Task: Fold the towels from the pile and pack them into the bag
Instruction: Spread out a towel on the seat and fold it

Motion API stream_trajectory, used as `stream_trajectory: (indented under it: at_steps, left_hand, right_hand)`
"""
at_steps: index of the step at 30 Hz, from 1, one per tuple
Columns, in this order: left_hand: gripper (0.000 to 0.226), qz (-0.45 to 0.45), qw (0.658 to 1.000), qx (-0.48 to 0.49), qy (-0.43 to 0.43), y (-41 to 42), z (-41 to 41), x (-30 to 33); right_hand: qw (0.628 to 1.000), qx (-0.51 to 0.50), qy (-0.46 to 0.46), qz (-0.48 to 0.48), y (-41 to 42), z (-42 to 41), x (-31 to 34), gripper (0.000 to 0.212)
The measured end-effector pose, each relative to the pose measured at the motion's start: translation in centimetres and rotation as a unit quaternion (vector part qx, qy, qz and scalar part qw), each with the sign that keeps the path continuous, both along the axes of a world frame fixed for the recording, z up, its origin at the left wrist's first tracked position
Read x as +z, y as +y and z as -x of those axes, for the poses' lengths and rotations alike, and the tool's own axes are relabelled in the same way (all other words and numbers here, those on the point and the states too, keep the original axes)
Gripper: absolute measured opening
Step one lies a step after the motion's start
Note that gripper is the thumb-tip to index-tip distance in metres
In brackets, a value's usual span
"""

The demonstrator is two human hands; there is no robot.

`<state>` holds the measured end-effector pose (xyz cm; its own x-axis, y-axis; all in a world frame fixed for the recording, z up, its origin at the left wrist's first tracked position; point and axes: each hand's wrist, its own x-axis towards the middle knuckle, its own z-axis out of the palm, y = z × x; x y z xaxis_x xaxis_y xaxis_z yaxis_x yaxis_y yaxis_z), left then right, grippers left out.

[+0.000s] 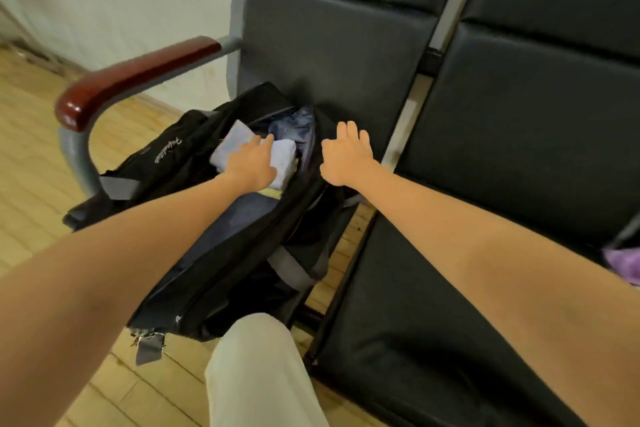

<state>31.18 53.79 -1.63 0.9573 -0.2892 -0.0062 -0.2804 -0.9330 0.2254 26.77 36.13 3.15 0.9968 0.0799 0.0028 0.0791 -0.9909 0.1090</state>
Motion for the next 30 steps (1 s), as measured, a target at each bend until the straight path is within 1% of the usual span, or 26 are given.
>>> stream_trajectory:
  at_steps: [2, 3, 4, 5, 8, 11, 13, 16, 19, 22, 24, 25, 28, 30]
  left_hand:
    - [0.052, 0.036, 0.999, -0.027, 0.005, -2.5, 2.7, 1.2]
    - [0.041, 0.047, 0.998, -0.038, 0.010, -3.8, 4.2, 1.8]
    - [0.036, 0.048, 0.997, -0.051, 0.019, -5.2, 5.6, 2.3]
    - [0.037, 0.044, 0.996, -0.069, 0.025, -6.7, 6.8, 2.7]
    - [0.051, 0.020, 0.993, -0.114, 0.038, -12.1, 10.6, 3.7]
    - [0.053, 0.002, 0.986, -0.158, 0.057, -18.8, 14.6, 4.5]
    - [0.059, 0.000, 0.978, -0.195, 0.075, -23.7, 17.8, 5.1]
    - [0.061, 0.025, 0.955, -0.283, 0.089, -30.5, 22.9, 5.1]
    - [0.060, 0.022, 0.922, -0.373, 0.101, -36.5, 27.4, 4.6]
    - [0.058, 0.028, 0.898, -0.425, 0.112, -41.5, 30.9, 4.0]
    - [0.055, 0.044, 0.889, -0.442, 0.112, -44.6, 33.0, 3.8]
    - [0.053, 0.049, 0.886, -0.447, 0.113, -46.0, 34.0, 3.8]
    - [0.048, 0.068, 0.875, -0.462, 0.123, -50.1, 36.6, 3.7]
    - [0.047, 0.090, 0.869, -0.470, 0.127, -52.6, 37.7, 3.4]
  right_hand:
    - [1.000, -0.021, -0.004, -0.013, -2.9, 3.0, 1.6, 0.036]
    - [0.999, -0.033, -0.001, -0.018, -4.3, 4.7, 2.2, 0.035]
    - [0.999, -0.044, 0.004, -0.024, -5.8, 6.4, 2.7, 0.035]
    - [0.998, -0.055, 0.007, -0.027, -7.4, 8.0, 3.2, 0.035]
    - [0.996, -0.090, -0.001, -0.030, -12.7, 13.4, 4.2, 0.039]
    - [0.988, -0.147, -0.007, -0.037, -19.7, 19.3, 4.1, 0.038]
    - [0.981, -0.191, -0.018, -0.041, -24.8, 23.7, 3.6, 0.037]
    - [0.959, -0.270, -0.059, -0.061, -32.6, 31.1, 2.0, 0.038]
    - [0.930, -0.343, -0.094, -0.091, -39.3, 38.6, 0.0, 0.048]
    - [0.887, -0.416, -0.163, -0.119, -44.0, 44.3, -1.4, 0.052]
    - [0.859, -0.454, -0.201, -0.127, -46.3, 46.5, -1.5, 0.055]
    - [0.850, -0.467, -0.210, -0.122, -47.4, 47.1, -1.5, 0.056]
    - [0.844, -0.480, -0.220, -0.093, -50.9, 47.8, -0.8, 0.055]
    - [0.833, -0.489, -0.229, -0.121, -52.7, 47.5, -0.4, 0.056]
